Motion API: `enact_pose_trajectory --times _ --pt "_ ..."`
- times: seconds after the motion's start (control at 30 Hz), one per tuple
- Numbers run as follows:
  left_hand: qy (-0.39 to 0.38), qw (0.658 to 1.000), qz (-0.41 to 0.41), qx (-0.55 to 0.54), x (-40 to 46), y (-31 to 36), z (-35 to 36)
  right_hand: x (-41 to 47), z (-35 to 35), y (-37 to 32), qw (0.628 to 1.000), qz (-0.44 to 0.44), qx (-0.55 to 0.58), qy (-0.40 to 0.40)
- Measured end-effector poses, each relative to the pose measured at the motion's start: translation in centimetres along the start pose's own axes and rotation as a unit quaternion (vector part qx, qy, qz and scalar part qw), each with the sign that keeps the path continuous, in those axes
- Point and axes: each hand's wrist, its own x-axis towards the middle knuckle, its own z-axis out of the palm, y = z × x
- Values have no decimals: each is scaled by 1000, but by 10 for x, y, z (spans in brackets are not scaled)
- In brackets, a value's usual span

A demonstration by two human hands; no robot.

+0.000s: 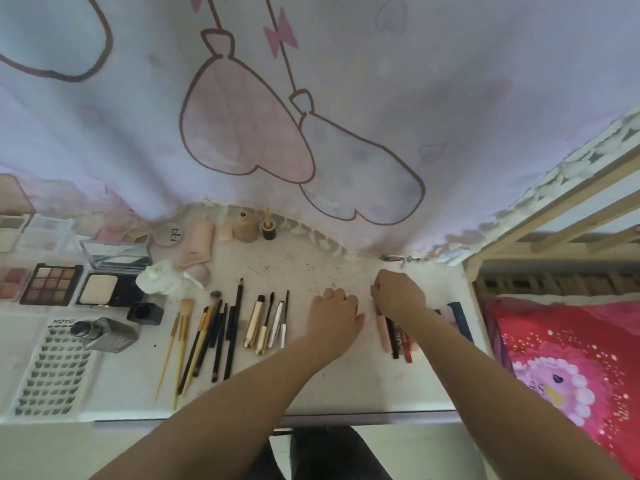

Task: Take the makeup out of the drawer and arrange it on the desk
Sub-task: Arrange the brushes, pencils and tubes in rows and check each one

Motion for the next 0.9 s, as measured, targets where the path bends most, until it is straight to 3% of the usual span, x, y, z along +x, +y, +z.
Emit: enact_pose_trajectory --times 0.13,0.43,0.67,0.77,0.9 --pt "-58 997 -49 10 15 37 28 10 7 1 1000 -2 12 -20" --pt "-40 989 -139 -9 20 37 41 16 14 -5 998 -29 41 -41" --pt "18 995 -60 -83 -17 -12 1 6 -5 -20 974 -26 164 -153" --pt "-11 989 -57 -137 -31 -33 -20 -5 -13 -36 929 -33 304 -208" --pt "-3 982 -31 -185 -46 -60 -46 -26 -19 -62 894 -83 397 -190"
